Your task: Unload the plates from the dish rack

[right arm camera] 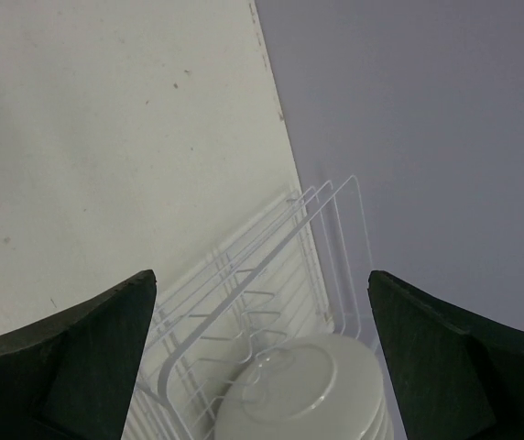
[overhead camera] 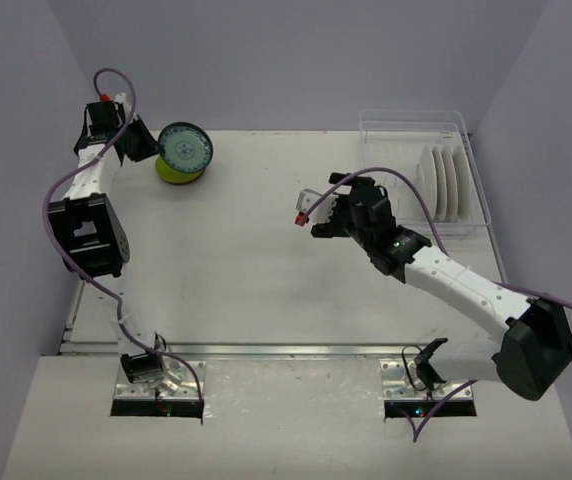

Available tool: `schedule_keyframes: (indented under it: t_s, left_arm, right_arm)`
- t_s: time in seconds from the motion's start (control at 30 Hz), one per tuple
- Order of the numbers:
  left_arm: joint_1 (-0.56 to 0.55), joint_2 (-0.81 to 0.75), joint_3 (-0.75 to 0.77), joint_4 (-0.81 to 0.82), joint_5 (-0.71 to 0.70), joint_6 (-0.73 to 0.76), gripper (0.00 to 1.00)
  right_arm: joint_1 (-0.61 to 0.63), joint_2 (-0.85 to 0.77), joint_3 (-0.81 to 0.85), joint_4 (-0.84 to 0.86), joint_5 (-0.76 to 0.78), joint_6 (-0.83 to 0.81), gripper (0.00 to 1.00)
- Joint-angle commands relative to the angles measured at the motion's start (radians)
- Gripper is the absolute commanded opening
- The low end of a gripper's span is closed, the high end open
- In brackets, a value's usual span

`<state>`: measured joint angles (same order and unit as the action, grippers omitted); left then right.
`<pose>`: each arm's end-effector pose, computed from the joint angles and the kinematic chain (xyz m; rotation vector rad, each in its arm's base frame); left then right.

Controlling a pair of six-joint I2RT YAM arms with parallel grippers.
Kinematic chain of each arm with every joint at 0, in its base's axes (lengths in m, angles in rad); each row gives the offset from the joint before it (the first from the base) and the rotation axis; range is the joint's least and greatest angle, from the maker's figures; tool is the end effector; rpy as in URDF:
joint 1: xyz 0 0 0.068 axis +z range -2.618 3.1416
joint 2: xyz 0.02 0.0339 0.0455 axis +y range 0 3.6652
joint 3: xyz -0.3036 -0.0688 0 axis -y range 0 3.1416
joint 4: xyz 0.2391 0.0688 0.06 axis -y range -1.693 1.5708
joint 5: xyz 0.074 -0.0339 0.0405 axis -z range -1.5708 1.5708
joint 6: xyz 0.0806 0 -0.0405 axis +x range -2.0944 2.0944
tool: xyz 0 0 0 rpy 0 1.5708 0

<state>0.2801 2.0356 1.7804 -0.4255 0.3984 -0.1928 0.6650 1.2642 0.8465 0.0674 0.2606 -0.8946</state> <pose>0.5063 0.1131 0.2893 -0.3106 2.1965 -0.3994 0.2598 0.1774 0.3087 -1.2259 1.4901 -0.4041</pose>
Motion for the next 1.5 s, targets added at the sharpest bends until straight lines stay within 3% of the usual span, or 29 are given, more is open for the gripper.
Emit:
schedule_keyframes:
  t_s: [0.0, 0.57, 0.77, 0.93, 1.17, 1.27, 1.47]
  left_arm:
    - [0.007, 0.065, 0.101, 0.061, -0.046, -0.05, 0.0]
    - [0.048, 0.216, 0.163, 0.051, -0.062, -0.108, 0.01]
    - [0.05, 0.224, 0.177, 0.034, -0.075, -0.091, 0.2]
    - [0.05, 0.203, 0.18, 0.017, -0.103, -0.074, 0.48]
    - [0.029, 0.067, 0.135, 0.01, -0.077, -0.037, 0.52]
    - [-0.02, -0.058, 0.059, 0.025, -0.178, 0.032, 0.52]
    - [-0.249, -0.381, -0.28, 0.157, -0.441, 0.231, 0.55]
  right_arm:
    - [-0.083, 0.039, 0.138, -0.225, -0.001, 0.302, 0.99]
    - [-0.126, 0.073, 0.234, -0.341, -0.036, 0.445, 0.99]
    - [-0.162, 0.101, 0.323, -0.418, -0.077, 0.538, 0.99]
    - [-0.217, 0.12, 0.387, -0.486, -0.112, 0.625, 0.99]
    - [-0.343, 0.133, 0.458, -0.544, -0.204, 0.784, 0.99]
    - [-0.44, 0.148, 0.497, -0.578, -0.257, 0.879, 0.99]
    - [-0.586, 0.164, 0.495, -0.578, -0.291, 0.958, 0.98]
